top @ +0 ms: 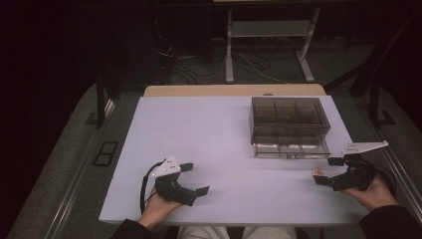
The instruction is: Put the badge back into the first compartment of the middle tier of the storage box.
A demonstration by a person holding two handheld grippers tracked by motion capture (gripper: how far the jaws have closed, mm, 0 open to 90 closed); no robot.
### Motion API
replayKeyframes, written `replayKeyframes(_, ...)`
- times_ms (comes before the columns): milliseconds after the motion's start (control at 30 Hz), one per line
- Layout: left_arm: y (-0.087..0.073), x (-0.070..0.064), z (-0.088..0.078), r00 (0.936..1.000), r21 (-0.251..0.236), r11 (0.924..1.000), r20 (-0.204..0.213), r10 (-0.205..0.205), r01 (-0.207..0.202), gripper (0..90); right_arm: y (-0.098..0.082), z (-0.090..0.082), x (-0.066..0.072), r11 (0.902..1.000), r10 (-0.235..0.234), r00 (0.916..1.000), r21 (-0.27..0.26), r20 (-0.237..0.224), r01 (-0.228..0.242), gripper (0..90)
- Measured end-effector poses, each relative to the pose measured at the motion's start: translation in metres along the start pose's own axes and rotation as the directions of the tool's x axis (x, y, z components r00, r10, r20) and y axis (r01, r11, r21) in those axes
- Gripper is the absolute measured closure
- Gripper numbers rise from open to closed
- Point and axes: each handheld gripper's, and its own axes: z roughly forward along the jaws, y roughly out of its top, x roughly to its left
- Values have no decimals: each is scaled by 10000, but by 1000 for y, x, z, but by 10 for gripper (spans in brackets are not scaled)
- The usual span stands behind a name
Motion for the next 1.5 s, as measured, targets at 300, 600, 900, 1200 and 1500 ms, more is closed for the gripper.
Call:
replayKeyframes(300,0,1,0,10000,-35,10000,4,-10,10,0,0,8,0,9985,-190,9995,500,-235,201,1)
replayKeyframes(600,-1,0,0,10000,-18,10000,13,-44,44,0,-1,18,2,9910,-467,9987,1248,-204,489,1)
replayKeyframes(900,-1,-1,0,10000,-7,10000,57,-29,29,0,-2,31,-2,9798,-798,9968,1841,32,778,1)
replayKeyframes(1200,-1,-1,-1,10000,-64,10000,65,-67,68,0,-3,31,-10,9785,-796,9959,1939,423,699,244)
replayKeyframes(1500,-1,-1,-1,9999,-60,9999,52,-86,86,0,-11,29,-11,9788,-1153,9855,1836,1246,913,487)
